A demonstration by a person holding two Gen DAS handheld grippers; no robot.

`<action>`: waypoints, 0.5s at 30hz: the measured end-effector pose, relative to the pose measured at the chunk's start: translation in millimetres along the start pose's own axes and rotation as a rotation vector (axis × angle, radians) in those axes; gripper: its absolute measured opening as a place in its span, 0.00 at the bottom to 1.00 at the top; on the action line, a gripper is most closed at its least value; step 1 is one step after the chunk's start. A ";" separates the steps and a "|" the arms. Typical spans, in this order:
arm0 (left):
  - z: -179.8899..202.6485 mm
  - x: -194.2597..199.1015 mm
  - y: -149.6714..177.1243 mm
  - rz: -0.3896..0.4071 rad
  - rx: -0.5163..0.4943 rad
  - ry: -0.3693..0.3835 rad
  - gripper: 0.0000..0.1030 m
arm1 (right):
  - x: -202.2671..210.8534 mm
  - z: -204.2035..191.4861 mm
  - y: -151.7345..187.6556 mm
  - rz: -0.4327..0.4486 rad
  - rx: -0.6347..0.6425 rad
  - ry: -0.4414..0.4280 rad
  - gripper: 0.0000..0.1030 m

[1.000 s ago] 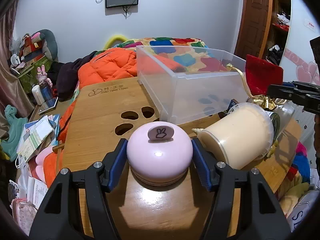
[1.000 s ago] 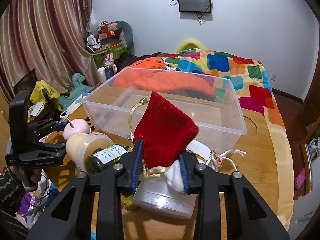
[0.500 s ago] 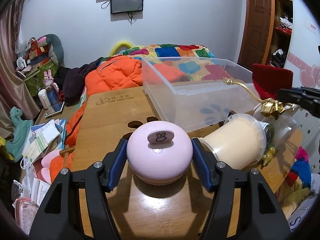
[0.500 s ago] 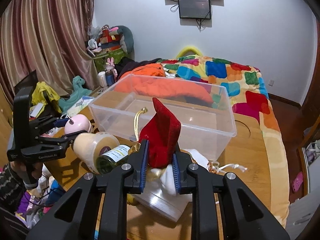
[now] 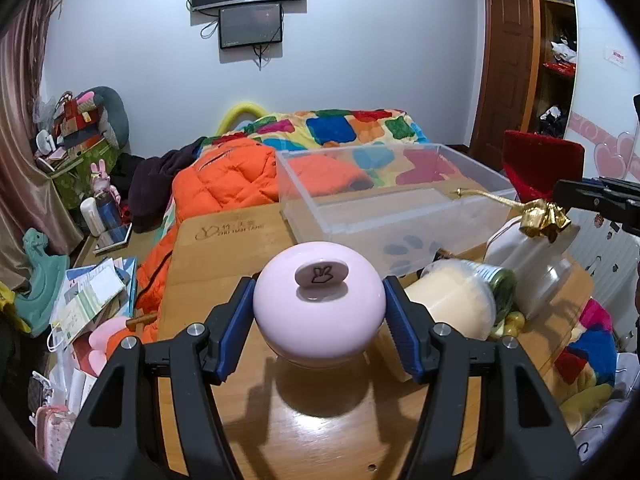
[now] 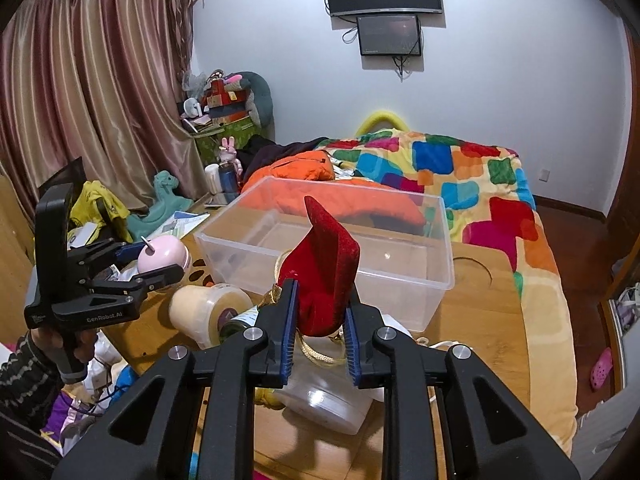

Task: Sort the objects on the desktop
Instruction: 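Carry the red velvet pouch with the right tool while the left tool carries the pink container toward the box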

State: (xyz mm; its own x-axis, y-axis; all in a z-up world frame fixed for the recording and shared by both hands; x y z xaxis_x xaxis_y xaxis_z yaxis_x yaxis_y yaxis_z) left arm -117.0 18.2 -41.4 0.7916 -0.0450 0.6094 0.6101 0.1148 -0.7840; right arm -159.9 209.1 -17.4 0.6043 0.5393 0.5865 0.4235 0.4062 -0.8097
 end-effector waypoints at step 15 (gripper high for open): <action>20.8 10.6 -44.8 0.074 -0.016 -0.004 0.61 | 8.0 20.2 -15.8 0.017 0.017 0.001 0.18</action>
State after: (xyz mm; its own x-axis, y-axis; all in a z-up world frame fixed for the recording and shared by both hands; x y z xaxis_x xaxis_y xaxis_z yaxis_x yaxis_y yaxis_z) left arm -136.7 33.2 2.6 0.8344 -0.0325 0.5502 0.5504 0.1017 -0.8287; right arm -175.4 221.9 0.4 0.6115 0.5457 0.5730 0.4018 0.4097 -0.8190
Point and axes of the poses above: each gripper's, at about its wrist camera, not at the fingertips, and x roughly against the way its jaws point, z to its right, y to its underside, the point moved 9 cm from there along -x, roughly the way its jaws point, and after that the axes turned 9 degrees about x, right-handed, at the moved point
